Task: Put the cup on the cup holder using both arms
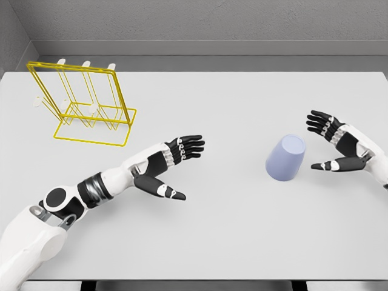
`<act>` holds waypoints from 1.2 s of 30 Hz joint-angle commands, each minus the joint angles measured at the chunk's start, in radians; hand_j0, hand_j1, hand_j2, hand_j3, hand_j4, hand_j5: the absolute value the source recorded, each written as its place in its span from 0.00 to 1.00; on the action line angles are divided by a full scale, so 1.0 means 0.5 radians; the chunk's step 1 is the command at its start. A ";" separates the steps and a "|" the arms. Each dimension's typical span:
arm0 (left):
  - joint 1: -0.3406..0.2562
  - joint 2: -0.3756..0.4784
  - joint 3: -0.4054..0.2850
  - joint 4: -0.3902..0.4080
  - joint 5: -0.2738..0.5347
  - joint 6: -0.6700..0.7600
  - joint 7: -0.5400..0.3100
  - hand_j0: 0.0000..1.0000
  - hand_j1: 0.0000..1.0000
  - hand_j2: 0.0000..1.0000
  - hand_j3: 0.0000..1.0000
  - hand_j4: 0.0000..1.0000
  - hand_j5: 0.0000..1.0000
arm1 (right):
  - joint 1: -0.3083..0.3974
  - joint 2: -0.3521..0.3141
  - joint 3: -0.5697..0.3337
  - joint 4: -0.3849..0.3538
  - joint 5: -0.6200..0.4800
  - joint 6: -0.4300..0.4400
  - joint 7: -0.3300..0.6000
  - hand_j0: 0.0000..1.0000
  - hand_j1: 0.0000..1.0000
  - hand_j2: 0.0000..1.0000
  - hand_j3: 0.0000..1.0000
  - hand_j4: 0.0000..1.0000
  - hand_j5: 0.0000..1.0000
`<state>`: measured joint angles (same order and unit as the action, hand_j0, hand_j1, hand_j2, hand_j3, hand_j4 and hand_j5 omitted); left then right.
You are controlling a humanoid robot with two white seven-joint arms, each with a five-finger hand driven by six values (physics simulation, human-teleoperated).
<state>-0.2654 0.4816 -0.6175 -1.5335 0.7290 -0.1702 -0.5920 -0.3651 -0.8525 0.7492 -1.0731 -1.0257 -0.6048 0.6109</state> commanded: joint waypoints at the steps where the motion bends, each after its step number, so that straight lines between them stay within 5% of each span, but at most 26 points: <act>1: -0.003 0.000 0.002 -0.001 0.012 0.000 0.000 1.00 1.00 1.00 1.00 1.00 1.00 | 0.000 0.042 -0.001 0.002 -0.013 0.001 0.000 1.00 1.00 1.00 1.00 1.00 1.00; 15: 0.006 -0.003 0.002 -0.022 -0.022 0.000 0.000 1.00 1.00 1.00 1.00 1.00 1.00 | 0.058 0.103 0.011 0.005 -0.007 0.004 0.000 1.00 1.00 1.00 1.00 1.00 1.00; 21: -0.015 -0.110 0.026 0.100 -0.255 0.000 0.024 1.00 1.00 1.00 1.00 1.00 1.00 | 0.061 0.122 0.011 -0.007 -0.001 0.001 0.000 1.00 1.00 1.00 1.00 1.00 1.00; 24: -0.015 -0.135 0.014 0.116 -0.265 0.000 0.334 1.00 1.00 1.00 1.00 1.00 1.00 | 0.061 0.122 0.011 -0.011 -0.001 0.001 0.000 1.00 1.00 1.00 1.00 1.00 1.00; 36: 0.006 -0.169 0.026 0.131 -0.320 -0.061 0.215 1.00 1.00 1.00 1.00 1.00 1.00 | 0.058 0.171 0.039 -0.029 0.042 0.001 0.000 1.00 1.00 1.00 1.00 1.00 1.00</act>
<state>-0.2623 0.3974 -0.6052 -1.4673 0.5650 -0.1988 -0.4740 -0.3359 -0.7685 0.7681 -1.0861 -0.9994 -0.6048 0.6108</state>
